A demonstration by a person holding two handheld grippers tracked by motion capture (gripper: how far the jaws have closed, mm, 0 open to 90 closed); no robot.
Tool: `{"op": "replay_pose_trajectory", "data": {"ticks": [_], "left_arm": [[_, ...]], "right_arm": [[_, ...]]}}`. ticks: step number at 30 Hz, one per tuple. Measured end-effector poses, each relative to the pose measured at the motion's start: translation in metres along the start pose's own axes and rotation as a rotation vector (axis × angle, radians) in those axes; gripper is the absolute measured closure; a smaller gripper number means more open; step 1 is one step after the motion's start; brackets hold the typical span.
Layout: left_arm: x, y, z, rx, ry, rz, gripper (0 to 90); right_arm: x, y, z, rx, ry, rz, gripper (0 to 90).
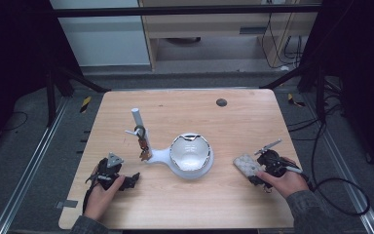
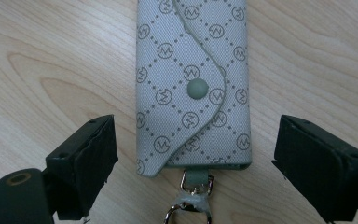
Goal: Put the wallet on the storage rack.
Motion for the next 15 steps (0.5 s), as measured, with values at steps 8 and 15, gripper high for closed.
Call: {"op": "replay_pose_trajectory", "data": {"ticks": [8, 15], "left_arm": [[0.0005, 0.0002, -0.0003, 0.002, -0.003, 0.001, 0.0], [0.0007, 0.0004, -0.0004, 0.000, -0.005, -0.002, 0.0]], "right_arm": [[0.0002, 0.0004, -0.0074, -0.030, -0.001, -0.010, 15.9], [-0.0006, -0.0015, -0.0106, -0.048, 0.006, -0.009, 19.0]]}}
Point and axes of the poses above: each handheld gripper's, and its own axes: z roughly backward along the jaws, y roughly out of its top, x roughly to its right, the point moved 2 cm from there along -z, roughly forward along the jaws, and after that the axes turned 4 degrees about -z, right-handed, at the moved point
